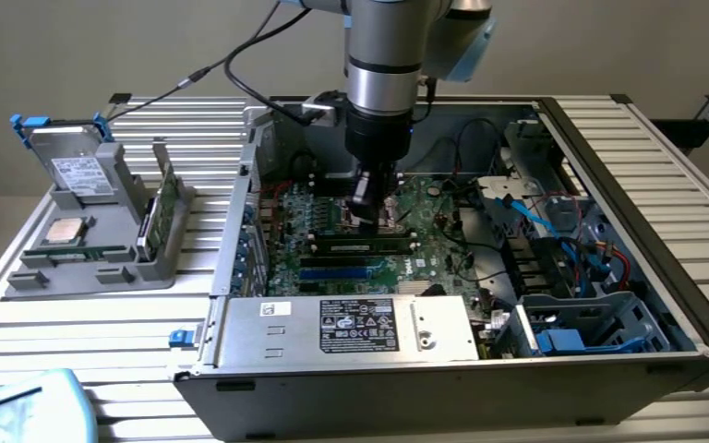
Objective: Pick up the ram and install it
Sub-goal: 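Press down the ram until it locks into place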
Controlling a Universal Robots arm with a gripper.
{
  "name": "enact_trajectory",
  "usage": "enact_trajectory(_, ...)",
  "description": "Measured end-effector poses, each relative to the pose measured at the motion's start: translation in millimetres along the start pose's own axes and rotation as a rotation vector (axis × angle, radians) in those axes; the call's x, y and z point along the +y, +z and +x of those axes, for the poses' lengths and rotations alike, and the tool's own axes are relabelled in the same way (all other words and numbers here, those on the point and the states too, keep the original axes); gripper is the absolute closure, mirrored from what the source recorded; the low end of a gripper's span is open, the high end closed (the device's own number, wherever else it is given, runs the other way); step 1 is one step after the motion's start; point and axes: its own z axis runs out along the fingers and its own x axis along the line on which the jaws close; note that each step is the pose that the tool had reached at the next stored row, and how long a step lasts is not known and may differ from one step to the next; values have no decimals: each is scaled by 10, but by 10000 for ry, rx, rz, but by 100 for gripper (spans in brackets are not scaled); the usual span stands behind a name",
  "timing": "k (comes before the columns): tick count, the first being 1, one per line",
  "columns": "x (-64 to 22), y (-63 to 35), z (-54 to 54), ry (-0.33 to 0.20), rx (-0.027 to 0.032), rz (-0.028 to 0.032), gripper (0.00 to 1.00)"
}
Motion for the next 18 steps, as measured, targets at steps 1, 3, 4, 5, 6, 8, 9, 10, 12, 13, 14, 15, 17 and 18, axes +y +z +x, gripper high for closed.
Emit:
enact_trajectory(1, 0, 0, 0, 121, -5, 1, 90)
enact_trajectory(3, 0, 0, 0, 370, -15, 1, 90)
enact_trajectory(4, 0, 0, 0, 489, -18, 1, 90)
enact_trajectory(5, 0, 0, 0, 610, -23, -1, 90)
enact_trajectory(6, 1, 0, 0, 741, -26, -3, 90)
enact_trajectory(8, 1, 0, 0, 990, -33, -9, 90)
enact_trajectory(9, 1, 0, 0, 1113, -36, -12, 90)
enact_trajectory(10, 1, 0, -1, 1242, -38, -16, 90)
enact_trajectory(12, 1, 0, -1, 1495, -43, -25, 90)
enact_trajectory(13, 1, 1, -1, 1628, -47, -29, 90)
enact_trajectory(14, 1, 1, -1, 1756, -50, -34, 90)
enact_trajectory(15, 1, 1, -1, 1882, -51, -39, 90)
enact_trajectory(17, 1, 1, -1, 2133, -55, -50, 90)
enact_trajectory(18, 1, 2, -1, 2259, -57, -55, 90)
